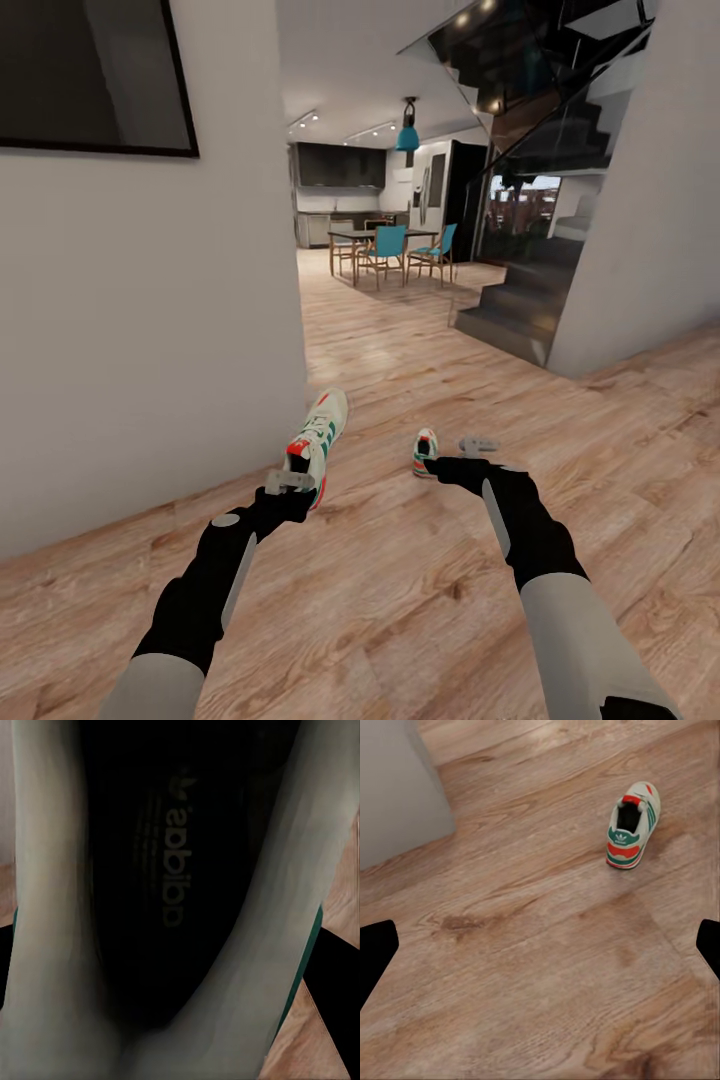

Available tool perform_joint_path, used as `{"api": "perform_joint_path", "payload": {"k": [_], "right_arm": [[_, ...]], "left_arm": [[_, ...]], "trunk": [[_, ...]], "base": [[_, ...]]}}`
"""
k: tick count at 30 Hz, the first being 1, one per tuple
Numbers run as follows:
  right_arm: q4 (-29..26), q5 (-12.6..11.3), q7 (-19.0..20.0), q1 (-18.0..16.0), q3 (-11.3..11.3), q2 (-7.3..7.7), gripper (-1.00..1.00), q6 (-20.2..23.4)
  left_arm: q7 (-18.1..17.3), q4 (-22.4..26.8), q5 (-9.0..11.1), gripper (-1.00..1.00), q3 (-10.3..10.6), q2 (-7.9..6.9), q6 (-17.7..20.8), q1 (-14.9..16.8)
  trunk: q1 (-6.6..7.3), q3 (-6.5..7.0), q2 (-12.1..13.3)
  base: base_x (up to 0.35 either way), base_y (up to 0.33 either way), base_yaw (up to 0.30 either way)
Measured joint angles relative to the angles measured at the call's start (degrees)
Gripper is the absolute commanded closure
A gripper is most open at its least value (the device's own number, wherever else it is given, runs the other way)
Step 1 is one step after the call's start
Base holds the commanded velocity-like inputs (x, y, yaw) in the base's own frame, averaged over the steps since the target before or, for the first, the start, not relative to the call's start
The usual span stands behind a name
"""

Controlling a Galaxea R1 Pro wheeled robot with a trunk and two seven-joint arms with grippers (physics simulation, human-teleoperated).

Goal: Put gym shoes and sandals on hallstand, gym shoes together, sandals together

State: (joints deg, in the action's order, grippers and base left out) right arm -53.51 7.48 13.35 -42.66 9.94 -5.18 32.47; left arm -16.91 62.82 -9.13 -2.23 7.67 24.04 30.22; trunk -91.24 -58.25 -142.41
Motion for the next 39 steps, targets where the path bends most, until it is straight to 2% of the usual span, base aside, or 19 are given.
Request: {"api": "perform_joint_path", "payload": {"k": [34,39], "right_arm": [[0.01,0.01,0.0,0.0,-0.01,0.01,-1.0,-0.01],[0.06,0.01,-0.03,-0.01,-0.01,0.0,-1.0,-0.03]], "left_arm": [[-0.01,0.01,0.01,1.0,0.0,0.0,0.02,0.0],[0.0,0.03,0.01,1.0,0.0,-0.01,0.03,-0.01]], "trunk": [[0.02,0.7,0.0],[0.02,0.7,0.0]], "base": [[0.224,0.213,-0.281],[0.244,0.229,-0.135]]}}
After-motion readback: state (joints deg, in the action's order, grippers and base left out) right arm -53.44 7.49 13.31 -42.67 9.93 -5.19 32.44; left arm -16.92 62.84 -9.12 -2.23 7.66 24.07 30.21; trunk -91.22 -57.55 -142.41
